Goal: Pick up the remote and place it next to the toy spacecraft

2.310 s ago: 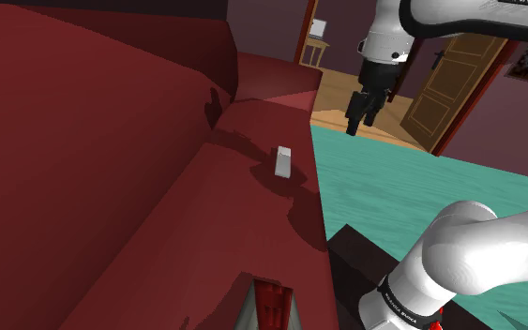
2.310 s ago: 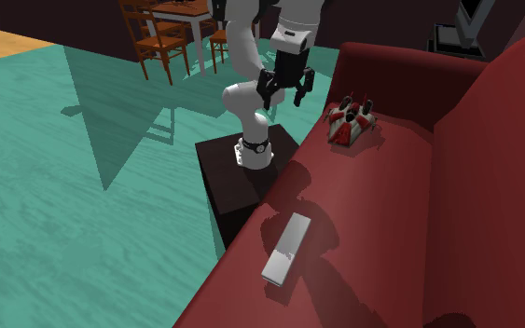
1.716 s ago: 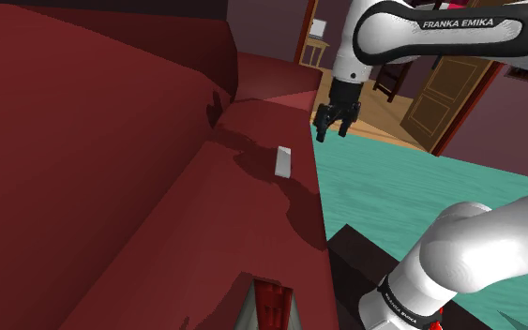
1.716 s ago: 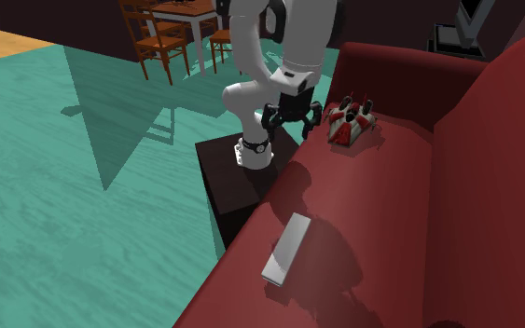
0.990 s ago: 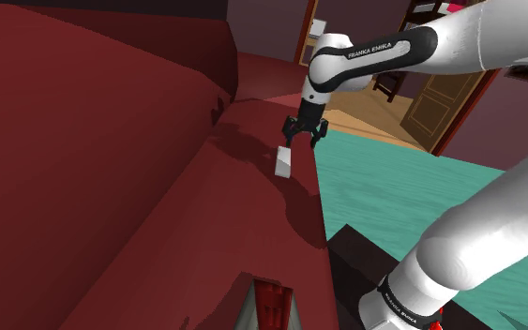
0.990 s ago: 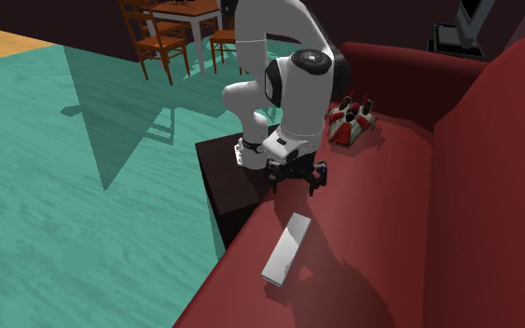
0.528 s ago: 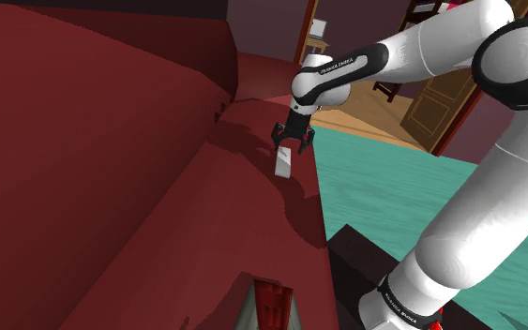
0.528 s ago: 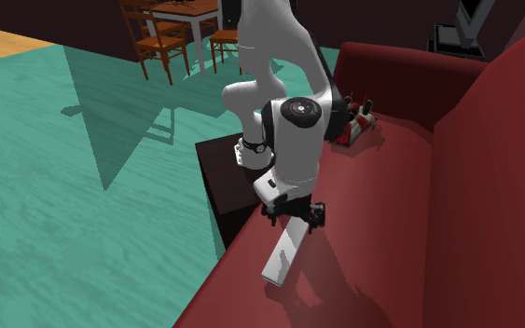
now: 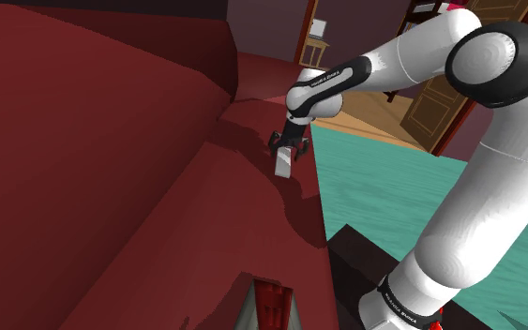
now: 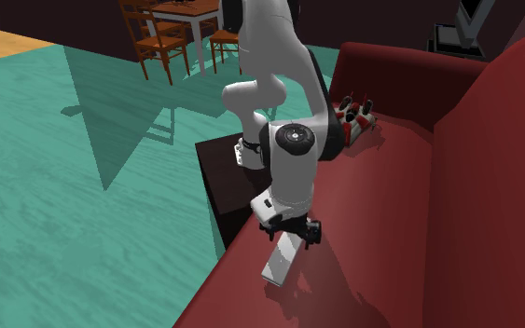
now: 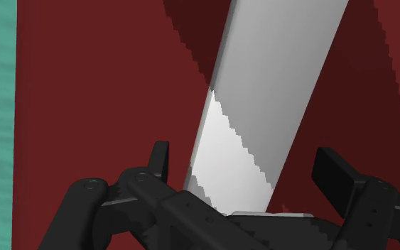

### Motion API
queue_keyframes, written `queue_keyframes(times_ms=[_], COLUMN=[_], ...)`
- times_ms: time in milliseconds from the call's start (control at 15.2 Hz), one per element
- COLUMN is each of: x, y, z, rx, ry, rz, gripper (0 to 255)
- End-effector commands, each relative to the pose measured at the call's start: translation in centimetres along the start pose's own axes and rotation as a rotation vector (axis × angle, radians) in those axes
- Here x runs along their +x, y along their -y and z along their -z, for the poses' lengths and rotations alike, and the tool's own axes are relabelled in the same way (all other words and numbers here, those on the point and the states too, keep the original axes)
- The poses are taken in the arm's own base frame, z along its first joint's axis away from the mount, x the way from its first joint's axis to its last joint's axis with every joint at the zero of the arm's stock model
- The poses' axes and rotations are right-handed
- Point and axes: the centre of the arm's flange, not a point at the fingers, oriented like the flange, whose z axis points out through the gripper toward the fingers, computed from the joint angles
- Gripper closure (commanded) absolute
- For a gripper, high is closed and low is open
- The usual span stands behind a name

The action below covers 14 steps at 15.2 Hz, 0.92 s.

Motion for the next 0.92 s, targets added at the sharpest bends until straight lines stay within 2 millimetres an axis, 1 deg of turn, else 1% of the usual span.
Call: queue_keyframes(times_ms=[0,462,528,858], x=[-0.05,-0.04,-0.04,-0.04], y=[0.01,0.01,0.01,0.01], z=[-0.75,-0.75,-0.75,-0.74], rx=[0.000,0.000,0.000,0.000], ry=[0.000,0.000,0.000,0.000], rz=[0.000,0.000,0.000,0.000], gripper=[0,0,255,255])
